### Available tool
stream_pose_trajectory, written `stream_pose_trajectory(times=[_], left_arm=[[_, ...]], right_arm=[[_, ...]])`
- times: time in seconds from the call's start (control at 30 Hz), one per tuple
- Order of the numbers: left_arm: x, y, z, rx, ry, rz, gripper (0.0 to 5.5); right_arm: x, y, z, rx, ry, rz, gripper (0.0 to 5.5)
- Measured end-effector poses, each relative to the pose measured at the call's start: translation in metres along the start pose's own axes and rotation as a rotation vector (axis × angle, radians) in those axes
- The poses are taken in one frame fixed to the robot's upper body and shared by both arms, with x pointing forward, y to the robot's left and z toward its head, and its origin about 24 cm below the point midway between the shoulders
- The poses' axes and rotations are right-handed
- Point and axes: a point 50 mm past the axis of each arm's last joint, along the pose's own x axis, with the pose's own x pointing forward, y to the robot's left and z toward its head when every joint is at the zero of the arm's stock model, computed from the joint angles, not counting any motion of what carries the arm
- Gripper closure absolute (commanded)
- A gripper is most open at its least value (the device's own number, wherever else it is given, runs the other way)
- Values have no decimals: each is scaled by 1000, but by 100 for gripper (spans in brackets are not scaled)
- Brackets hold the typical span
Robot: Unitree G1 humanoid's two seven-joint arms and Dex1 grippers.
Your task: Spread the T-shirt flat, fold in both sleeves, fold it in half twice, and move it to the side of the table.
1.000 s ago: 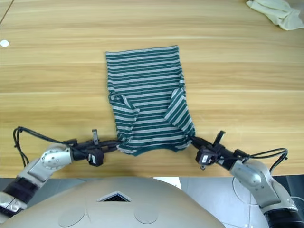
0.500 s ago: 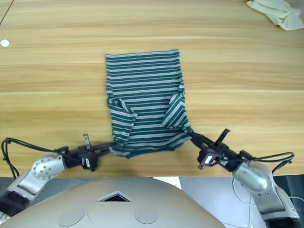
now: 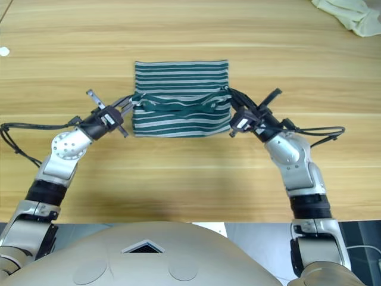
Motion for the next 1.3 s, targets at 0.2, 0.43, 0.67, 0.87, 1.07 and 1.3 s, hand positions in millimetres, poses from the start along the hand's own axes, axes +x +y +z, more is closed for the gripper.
stream_pose_trajectory(times=[0.2,0.43,0.67,0.87,1.07,1.3], left_arm=[[43,28,-23,-28,71,50,550],[68,41,-38,-79,220,143,550],[69,33,-48,-95,317,163,550],[75,31,-49,-126,363,178,454],[82,52,-44,-130,398,271,366],[71,68,-53,-156,493,445,366]], right_arm=[[41,-10,-27,19,96,-108,547],[88,-10,-37,47,145,-143,547],[110,-3,-35,54,187,-132,518],[120,1,-32,49,215,-117,409],[127,0,-27,37,213,-140,299],[158,53,35,-132,-66,119,288]])
